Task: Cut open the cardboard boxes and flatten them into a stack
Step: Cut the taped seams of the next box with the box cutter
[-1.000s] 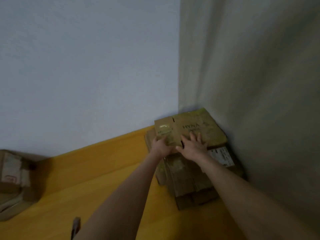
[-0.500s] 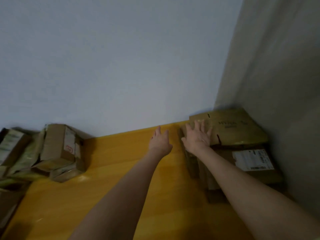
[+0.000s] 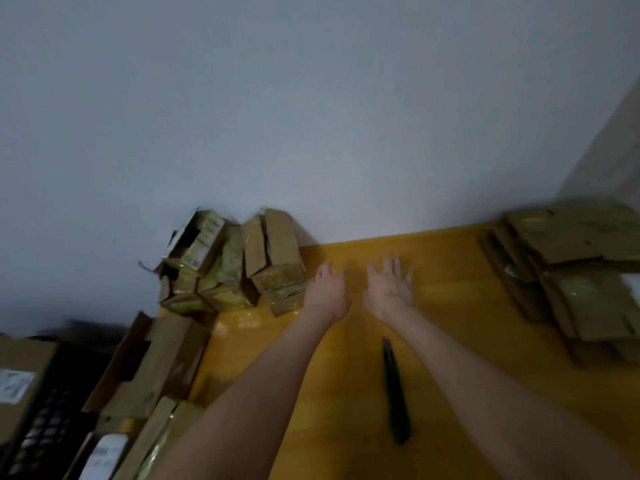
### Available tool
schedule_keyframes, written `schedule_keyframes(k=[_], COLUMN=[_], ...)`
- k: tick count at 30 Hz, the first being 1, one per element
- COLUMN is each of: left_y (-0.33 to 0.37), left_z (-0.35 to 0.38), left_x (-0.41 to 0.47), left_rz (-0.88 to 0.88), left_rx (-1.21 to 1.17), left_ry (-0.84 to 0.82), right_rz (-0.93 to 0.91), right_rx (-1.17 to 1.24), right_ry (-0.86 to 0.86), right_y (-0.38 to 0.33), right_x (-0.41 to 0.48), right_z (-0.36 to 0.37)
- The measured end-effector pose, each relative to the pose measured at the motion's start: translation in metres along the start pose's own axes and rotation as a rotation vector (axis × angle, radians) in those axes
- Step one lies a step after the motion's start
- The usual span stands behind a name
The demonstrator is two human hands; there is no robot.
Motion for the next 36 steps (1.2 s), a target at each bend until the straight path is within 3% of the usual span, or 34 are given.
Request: schedule_keyframes(k=[7,11,17,19,26,31,36], left_y=[-0.067,-0.088,-0.116,-0.127,-0.162,-0.169,-0.181], left_z=[0.0,-0.004,-0.024,-0.032,-0.036,-0.033,-0.047], left_x=[-0.07,-0.089,-0.089,-0.082,-0.045,-0.051,-0.072], left_rz=[-0.074,-0.14,-0.282,-0.316,-0.359,-0.416,-0.334], left_rx=[-0.016,-0.044,-0.299,-0.418,-0.833,-1.024,-1.152], left_ry=[0.089,0.223,0.436,0.464,0.485,0.578,0.559], right_rz=[-0.072,-0.112,-0.016,0.014,0.079,0.311,0.383], right_rx=[0.002,0.063,0.52,0.565,0.903,1.235,1.428], right_ry=[-0.033,-0.04,-0.193,-0.219,-0.392,-0.535,-0.527], right_y=[-0.077,-0.096,-0.119,-0.124,-0.147,-0.153,-0.152], right_x=[-0.057,-0.066,-0.048,-0.036,-0.009,-0.018,-0.049], right_z=[0.029,0.037,0.036,0.033,0.031,0.038,0.027])
Point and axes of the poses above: each hand's wrist, its own x-axis towards the middle knuckle, its own z-axis out of the palm, y = z × x, the point moved 1 cm from there along x, towards the middle knuckle, and after that the axes turned 15 degrees about z, right-handed, at the moved point
